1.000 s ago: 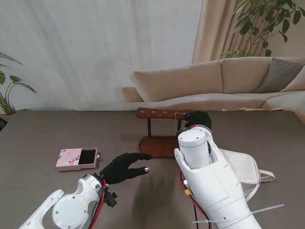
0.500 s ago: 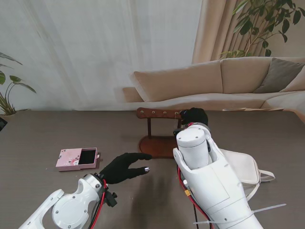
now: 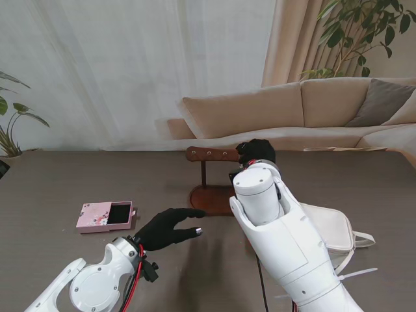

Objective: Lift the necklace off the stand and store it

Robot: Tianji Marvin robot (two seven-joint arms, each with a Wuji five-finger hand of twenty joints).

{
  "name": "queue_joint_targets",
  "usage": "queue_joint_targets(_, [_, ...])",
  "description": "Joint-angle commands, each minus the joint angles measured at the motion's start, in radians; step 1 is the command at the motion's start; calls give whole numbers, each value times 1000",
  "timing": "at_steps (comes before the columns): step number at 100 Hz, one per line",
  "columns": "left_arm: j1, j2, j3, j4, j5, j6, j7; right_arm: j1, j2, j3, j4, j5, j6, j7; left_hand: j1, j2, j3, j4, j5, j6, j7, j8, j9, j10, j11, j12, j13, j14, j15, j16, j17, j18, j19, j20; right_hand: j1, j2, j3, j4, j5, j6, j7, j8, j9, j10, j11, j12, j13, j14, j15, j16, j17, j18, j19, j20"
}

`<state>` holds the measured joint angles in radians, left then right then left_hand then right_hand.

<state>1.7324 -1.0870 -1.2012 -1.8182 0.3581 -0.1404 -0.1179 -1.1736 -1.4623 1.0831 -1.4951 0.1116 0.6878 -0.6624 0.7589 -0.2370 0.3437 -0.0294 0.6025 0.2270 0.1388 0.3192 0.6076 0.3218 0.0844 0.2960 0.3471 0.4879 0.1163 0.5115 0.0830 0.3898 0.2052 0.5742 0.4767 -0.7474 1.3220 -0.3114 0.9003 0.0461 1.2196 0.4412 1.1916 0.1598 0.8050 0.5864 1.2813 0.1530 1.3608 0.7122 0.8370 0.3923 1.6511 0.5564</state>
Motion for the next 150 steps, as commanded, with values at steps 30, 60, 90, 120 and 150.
queue_joint_targets(30, [8, -2, -5, -10, 4, -1, -13, -40, 15, 0, -105, -3, -24, 46, 10, 43, -30, 0, 11, 5, -6, -3, 9, 2, -6, 3, -3, 5, -2, -10, -2, -37, -20, 10, 27, -50, 53, -17, 33, -15, -7, 35, 41, 8, -12, 16, 29, -31, 36, 8, 285, 0, 44, -21])
queue_joint_targets(60, [4, -2, -2, -3, 3, 1, -16, -125, 61, 22, -215, -17, -49, 125, 12, 39, -29, 1, 8, 3, -6, -3, 8, -2, -7, 2, -3, 3, -1, -8, -1, -38, -20, 10, 29, -51, 53, -16, 36, -12, -12, 40, 43, 10, -15, 17, 29, -28, 36, 8, 285, 0, 44, -21])
queue_joint_targets(90, [-1, -4, -10, 3, 35, 18, -1, -219, 100, 47, -304, -20, -78, 192, 12, 26, -17, 1, 1, -1, -8, -4, -2, -8, -8, 1, -13, -5, -3, -8, -5, -45, -22, 9, 33, -52, 54, -17, 36, -9, -15, 45, 42, 14, -15, 21, 29, -26, 35, 8, 282, 3, 42, -21])
queue_joint_targets(120, [32, 19, -110, -60, 144, 54, -86, -290, 136, 63, -375, -18, -122, 260, -10, 8, 13, 2, -38, -12, -21, -9, -49, -36, -20, -8, -60, -42, -18, -14, -35, -97, -34, 3, 32, -50, 53, -17, 37, -12, -17, 49, 40, 14, -16, 22, 28, -27, 35, 8, 282, 5, 42, -21])
queue_joint_targets(150, [64, 42, -263, -88, 228, 52, -206, -355, 170, 61, -415, -42, -184, 331, -100, -86, 114, -10, -66, -15, -31, -21, -110, -72, -24, -25, -130, -96, -31, -46, -105, -158, -75, -32, 33, -48, 52, -17, 37, -12, -19, 51, 40, 16, -16, 24, 28, -23, 28, 5, 275, 5, 38, -20])
